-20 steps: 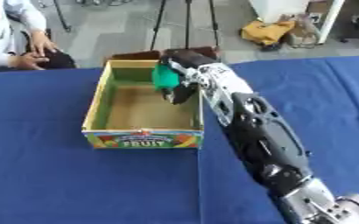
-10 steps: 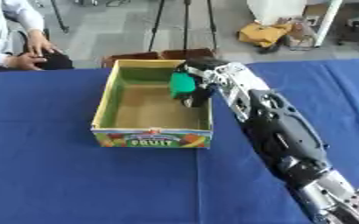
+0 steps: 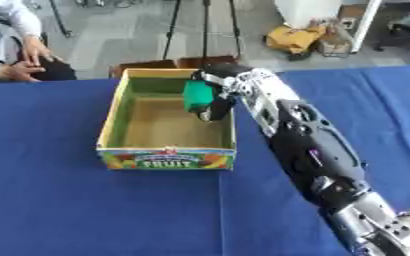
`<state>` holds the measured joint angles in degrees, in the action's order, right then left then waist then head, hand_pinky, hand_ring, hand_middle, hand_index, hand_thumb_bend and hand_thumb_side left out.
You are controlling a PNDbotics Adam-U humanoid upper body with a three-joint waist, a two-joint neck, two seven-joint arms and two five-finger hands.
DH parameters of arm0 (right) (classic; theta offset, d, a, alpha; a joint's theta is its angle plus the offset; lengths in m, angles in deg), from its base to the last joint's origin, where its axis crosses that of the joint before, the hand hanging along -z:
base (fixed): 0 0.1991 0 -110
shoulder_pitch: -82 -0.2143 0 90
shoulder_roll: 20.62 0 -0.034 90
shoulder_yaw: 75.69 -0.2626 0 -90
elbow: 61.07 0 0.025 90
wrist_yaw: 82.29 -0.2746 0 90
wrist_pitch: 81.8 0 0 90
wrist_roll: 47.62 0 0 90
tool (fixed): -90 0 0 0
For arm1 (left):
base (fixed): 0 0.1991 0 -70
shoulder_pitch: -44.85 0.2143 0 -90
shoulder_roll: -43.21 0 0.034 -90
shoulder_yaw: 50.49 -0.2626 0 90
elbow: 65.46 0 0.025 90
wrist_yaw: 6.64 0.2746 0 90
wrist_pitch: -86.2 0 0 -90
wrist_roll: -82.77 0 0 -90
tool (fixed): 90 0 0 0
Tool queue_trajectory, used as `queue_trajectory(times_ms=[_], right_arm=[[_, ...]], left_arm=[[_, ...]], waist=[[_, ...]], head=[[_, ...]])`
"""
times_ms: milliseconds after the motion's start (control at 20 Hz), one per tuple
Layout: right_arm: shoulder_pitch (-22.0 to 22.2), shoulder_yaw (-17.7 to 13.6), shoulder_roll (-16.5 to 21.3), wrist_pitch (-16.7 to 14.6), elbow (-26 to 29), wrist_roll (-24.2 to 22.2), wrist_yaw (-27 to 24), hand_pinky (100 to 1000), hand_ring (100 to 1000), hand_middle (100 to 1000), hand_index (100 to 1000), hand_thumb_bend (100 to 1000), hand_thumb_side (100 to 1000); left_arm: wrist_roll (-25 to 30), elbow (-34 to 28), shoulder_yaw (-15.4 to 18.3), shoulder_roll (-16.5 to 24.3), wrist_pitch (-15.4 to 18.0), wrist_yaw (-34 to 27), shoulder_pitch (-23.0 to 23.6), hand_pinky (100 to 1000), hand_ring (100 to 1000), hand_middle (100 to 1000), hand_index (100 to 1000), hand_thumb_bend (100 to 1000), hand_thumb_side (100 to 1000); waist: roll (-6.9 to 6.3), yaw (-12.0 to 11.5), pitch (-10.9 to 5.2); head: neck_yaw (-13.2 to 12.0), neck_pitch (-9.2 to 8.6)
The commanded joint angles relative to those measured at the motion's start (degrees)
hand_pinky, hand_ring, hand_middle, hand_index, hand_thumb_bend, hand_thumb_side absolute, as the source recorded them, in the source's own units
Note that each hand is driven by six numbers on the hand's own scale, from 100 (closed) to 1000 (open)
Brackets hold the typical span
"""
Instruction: Pick up objects on the table and place them in the box.
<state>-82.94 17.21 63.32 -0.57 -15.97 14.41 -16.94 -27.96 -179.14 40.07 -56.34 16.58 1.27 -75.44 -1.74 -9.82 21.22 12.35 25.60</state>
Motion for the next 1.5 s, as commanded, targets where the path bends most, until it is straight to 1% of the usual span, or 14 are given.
queue_trajectory(times_ms=[50,100,200,300,400,500,550,650,900,1050,1200,1400,1450,1500], right_arm=[[-1.93,0.43,-0.19,-0.23,1.85,0.35,-0.50,565,599,541,717,100,204],[-1.96,0.49,-0.34,-0.29,1.90,0.28,-0.45,571,607,556,731,100,210],[-1.99,0.65,-0.70,-0.39,1.78,-0.04,-0.05,585,632,607,766,100,262],[-2.01,0.80,-1.10,-0.53,1.59,-0.15,0.79,599,659,658,789,175,304],[-1.97,0.90,-1.40,-0.67,1.33,-0.04,1.82,605,670,684,798,190,311],[-1.90,0.87,-1.63,-0.85,0.97,0.05,2.62,623,694,717,820,260,348],[-1.86,0.85,-1.73,-0.98,0.84,0.06,2.92,633,705,732,829,278,357],[-1.76,0.81,-2.02,-1.16,0.56,-0.03,3.46,662,740,778,874,350,394],[-1.55,1.00,-2.59,-1.60,0.05,-0.25,5.21,709,790,851,945,487,447],[-1.48,1.00,-2.81,-1.81,0.05,0.14,5.99,704,784,844,936,474,438],[-1.44,0.83,-2.79,-2.18,1.39,0.97,5.53,705,777,834,934,478,458],[-1.42,0.53,-2.26,-1.64,7.48,3.79,4.36,710,769,823,934,475,504],[-1.38,0.54,-2.11,-1.49,9.06,4.38,3.94,708,761,813,933,486,524],[-1.42,0.48,-1.84,-1.34,11.47,5.60,3.08,708,761,813,933,486,524]], left_arm=[[0.25,-0.92,-0.14,0.54,0.10,-0.20,-0.96,743,902,900,984,100,1000],[0.25,-0.92,-0.13,0.53,0.10,-0.20,-0.97,743,902,900,984,100,1000],[0.26,-0.92,-0.14,0.51,0.10,-0.22,-0.97,743,902,900,984,100,1000],[0.29,-0.92,-0.17,0.47,0.14,-0.23,-1.00,743,902,900,984,100,1000],[0.32,-0.92,-0.19,0.45,0.16,-0.26,-1.00,743,902,900,984,100,1000],[0.31,-0.92,-0.17,0.44,0.17,-0.29,-1.03,743,902,900,984,100,1000],[0.32,-0.92,-0.18,0.43,0.16,-0.31,-1.05,743,902,900,984,100,1000],[0.35,-0.92,-0.20,0.38,0.16,-0.35,-1.10,743,902,900,984,100,1000],[0.36,-0.92,-0.18,0.37,0.18,-0.37,-1.20,743,902,900,984,100,1000],[0.39,-0.92,-0.19,0.34,0.20,-0.40,-1.28,743,901,899,984,100,1000],[0.38,-0.92,-0.15,0.36,0.18,-0.40,-1.30,743,901,899,984,100,1000],[0.20,-0.92,-0.01,0.41,0.22,-0.28,-1.24,744,902,899,984,100,1000],[0.14,-0.92,0.02,0.41,0.23,-0.25,-1.21,744,902,900,984,100,1000],[0.09,-0.92,0.05,0.41,0.21,-0.22,-1.18,744,902,900,984,100,1000]], waist=[[-0.15,-0.04,-1.38],[-0.14,-0.08,-1.41],[-0.07,-0.17,-1.46],[-0.01,-0.23,-1.45],[-0.01,-0.30,-1.45],[-0.04,-0.36,-1.38],[-0.04,-0.38,-1.34],[-0.06,-0.40,-1.24],[-0.15,-0.59,-1.10],[-0.23,-0.59,-1.05],[-0.31,-0.53,-1.02],[-0.30,-0.53,-1.09],[-0.30,-0.52,-1.12],[-0.32,-0.47,-1.16]], head=[[0.84,-0.92],[1.31,-0.99],[2.44,-1.25],[3.23,-1.50],[3.61,-1.67],[3.80,-1.92],[3.89,-2.04],[4.15,-2.22],[5.00,-2.54],[5.16,-2.59],[5.72,-2.57],[8.06,-2.65],[8.33,-2.74],[8.52,-2.94]])
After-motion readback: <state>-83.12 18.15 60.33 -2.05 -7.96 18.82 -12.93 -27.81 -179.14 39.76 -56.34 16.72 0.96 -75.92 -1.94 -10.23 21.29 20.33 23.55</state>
